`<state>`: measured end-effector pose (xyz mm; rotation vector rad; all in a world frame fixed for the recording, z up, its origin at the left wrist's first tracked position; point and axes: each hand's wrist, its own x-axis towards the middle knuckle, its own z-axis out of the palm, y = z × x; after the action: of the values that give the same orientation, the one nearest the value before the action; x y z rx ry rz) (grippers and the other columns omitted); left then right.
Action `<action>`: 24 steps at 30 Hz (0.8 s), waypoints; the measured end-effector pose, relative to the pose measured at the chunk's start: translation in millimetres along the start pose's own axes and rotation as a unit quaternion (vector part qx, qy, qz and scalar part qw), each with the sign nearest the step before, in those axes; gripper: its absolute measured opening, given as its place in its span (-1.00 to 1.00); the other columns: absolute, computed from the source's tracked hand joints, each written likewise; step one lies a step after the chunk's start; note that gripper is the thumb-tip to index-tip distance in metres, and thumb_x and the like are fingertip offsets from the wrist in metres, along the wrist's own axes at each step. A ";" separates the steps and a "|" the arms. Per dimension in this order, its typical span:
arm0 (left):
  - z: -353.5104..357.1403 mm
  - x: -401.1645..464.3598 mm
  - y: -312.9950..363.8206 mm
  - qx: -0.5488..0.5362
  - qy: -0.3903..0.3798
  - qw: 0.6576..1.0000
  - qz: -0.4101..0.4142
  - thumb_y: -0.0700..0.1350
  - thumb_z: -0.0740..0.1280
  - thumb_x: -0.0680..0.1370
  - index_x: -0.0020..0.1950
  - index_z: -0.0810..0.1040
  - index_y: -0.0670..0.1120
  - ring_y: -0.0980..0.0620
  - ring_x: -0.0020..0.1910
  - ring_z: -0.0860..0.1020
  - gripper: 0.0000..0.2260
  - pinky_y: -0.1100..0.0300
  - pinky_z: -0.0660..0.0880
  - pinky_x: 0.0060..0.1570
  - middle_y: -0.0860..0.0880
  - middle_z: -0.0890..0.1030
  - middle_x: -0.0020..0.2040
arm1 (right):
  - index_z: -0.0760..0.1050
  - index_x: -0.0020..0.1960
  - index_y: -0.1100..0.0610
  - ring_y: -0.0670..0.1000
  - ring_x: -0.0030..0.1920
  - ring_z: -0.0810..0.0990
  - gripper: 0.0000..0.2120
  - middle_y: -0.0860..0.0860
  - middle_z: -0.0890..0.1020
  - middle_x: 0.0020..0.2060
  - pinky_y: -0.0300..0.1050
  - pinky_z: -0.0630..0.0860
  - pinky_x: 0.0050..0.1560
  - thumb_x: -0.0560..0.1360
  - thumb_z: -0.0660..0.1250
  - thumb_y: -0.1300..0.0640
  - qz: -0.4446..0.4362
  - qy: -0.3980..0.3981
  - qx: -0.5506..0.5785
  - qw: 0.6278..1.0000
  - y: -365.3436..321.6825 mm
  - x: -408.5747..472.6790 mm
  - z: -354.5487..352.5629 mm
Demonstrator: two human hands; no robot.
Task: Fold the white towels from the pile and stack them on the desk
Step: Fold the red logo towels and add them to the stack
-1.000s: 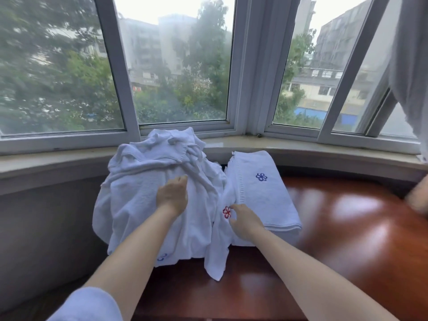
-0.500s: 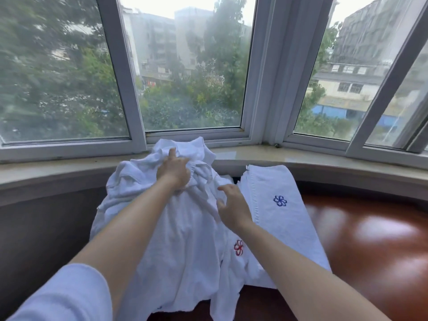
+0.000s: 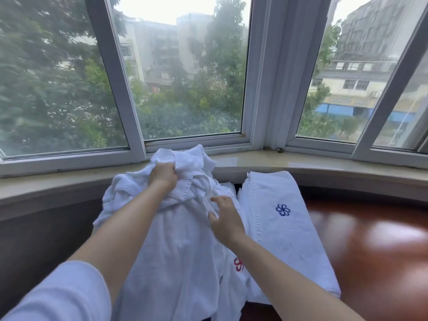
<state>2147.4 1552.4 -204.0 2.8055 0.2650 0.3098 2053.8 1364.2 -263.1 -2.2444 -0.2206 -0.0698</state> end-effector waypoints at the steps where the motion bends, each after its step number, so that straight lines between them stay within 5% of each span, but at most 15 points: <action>1: 1.7 -3.2 -0.1 -0.002 0.018 1.000 0.004 -0.16 0.21 0.59 0.17 0.55 -0.19 -0.24 0.18 0.49 -0.78 0.03 0.41 0.10 -0.27 0.47 0.23 | 0.35 0.38 0.07 -0.05 0.30 0.39 -0.63 -0.05 0.33 0.37 -0.17 0.39 0.20 0.58 0.20 0.14 0.005 -0.003 0.006 1.000 0.6 -4.7 0.2; 5: 3.7 -23.4 15.8 -0.081 0.083 0.992 0.050 -0.15 0.17 0.62 0.10 0.58 -0.30 -0.22 0.26 0.39 -0.73 0.05 0.28 0.26 -0.26 0.41 0.29 | 0.34 0.39 0.08 -0.04 0.33 0.37 -0.60 -0.03 0.33 0.37 -0.19 0.35 0.24 0.57 0.22 0.16 0.001 0.002 0.005 1.000 -0.2 -16.2 -8.7; 7: -2.8 -40.0 27.3 -0.181 0.043 0.980 0.064 -0.17 0.17 0.59 0.07 0.56 -0.35 -0.18 0.28 0.40 -0.72 0.10 0.27 0.27 -0.29 0.45 0.29 | 0.29 0.43 0.09 -0.04 0.37 0.32 -0.54 -0.03 0.31 0.40 -0.20 0.31 0.27 0.55 0.24 0.16 0.004 0.013 0.001 1.000 -4.1 -17.6 -15.0; 10: -21.9 -76.2 28.5 -0.333 0.007 0.940 0.071 -0.07 0.12 0.45 -0.24 0.46 -0.26 -0.10 -0.11 0.47 -0.72 0.09 0.35 -0.07 -0.20 0.53 -0.19 | 0.15 0.50 0.04 0.00 0.42 0.27 -0.40 -0.02 0.23 0.44 -0.08 0.32 0.33 0.52 0.28 0.14 0.000 0.024 -0.010 1.000 -14.1 -19.7 -20.3; 13: -40.6 -106.7 21.6 -0.476 0.047 0.878 -0.004 -0.18 0.14 0.57 -0.31 0.35 -0.09 -0.03 -0.24 0.38 -0.75 0.14 0.34 -0.24 -0.05 0.39 -0.32 | 0.02 0.53 -0.09 0.04 0.43 0.21 -0.30 0.00 0.14 0.47 0.05 0.33 0.34 0.51 0.31 0.04 -0.013 0.025 -0.031 0.999 -27.8 -23.9 -19.8; 17: -65.1 -148.6 19.9 -0.607 -0.089 0.787 -0.070 -0.25 0.10 0.59 -0.39 0.48 -0.07 0.02 -0.36 0.46 -0.62 0.30 0.45 -0.47 -0.01 0.50 -0.40 | -0.04 0.53 -0.20 0.05 0.49 0.09 -0.23 0.01 -0.03 0.52 -0.01 0.24 0.39 0.48 0.34 -0.03 -0.019 0.011 -0.080 0.997 -43.7 -38.4 -6.6; 19: -76.2 -166.8 17.2 -0.634 -0.187 0.747 -0.070 -0.22 0.11 0.58 -0.48 0.58 -0.09 0.02 -0.42 0.56 -0.54 0.28 0.49 -0.47 -0.01 0.58 -0.43 | 0.16 0.49 -0.15 0.07 0.46 0.16 -0.39 0.02 0.04 0.51 -0.02 0.27 0.36 0.50 0.28 0.03 -0.018 0.036 -0.089 0.995 -51.0 -44.5 -2.6; 21: -84.8 -176.2 15.8 -0.639 -0.196 0.739 -0.090 -0.21 0.15 0.56 -0.41 0.58 -0.09 0.01 -0.46 0.55 -0.62 0.24 0.49 -0.50 -0.07 0.55 -0.41 | 0.48 0.22 0.02 0.09 0.26 0.38 -0.70 0.06 0.34 0.34 -0.03 0.38 0.19 0.51 0.20 0.16 -0.036 0.076 -0.045 0.995 -57.9 -49.3 -3.2; 22: -86.9 -178.0 15.0 -0.634 -0.164 0.748 -0.109 -0.22 0.16 0.56 -0.31 0.55 -0.10 -0.01 -0.45 0.53 -0.71 0.22 0.49 -0.53 -0.09 0.51 -0.37 | 0.52 -0.03 0.10 0.08 0.06 0.46 -0.84 0.07 0.49 0.10 -0.04 0.40 0.04 0.50 0.18 0.22 -0.042 0.093 0.012 0.995 -61.1 -52.1 -5.0; 24: -84.4 -177.9 9.3 -0.601 -0.069 0.783 -0.149 -0.27 0.17 0.54 -0.12 0.48 -0.11 -0.01 -0.38 0.48 -0.87 0.21 0.51 -0.51 -0.09 0.47 -0.25 | 0.37 -0.29 0.08 0.04 -0.17 0.41 -0.74 -0.01 0.47 -0.28 -0.06 0.36 -0.13 0.53 0.12 0.30 -0.011 0.101 0.137 0.985 -70.2 -60.6 -12.2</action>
<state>1957.9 1529.2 -155.0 1.4697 0.3147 0.1104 1981.7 1390.0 -209.3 -1.9455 -0.1370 -0.2626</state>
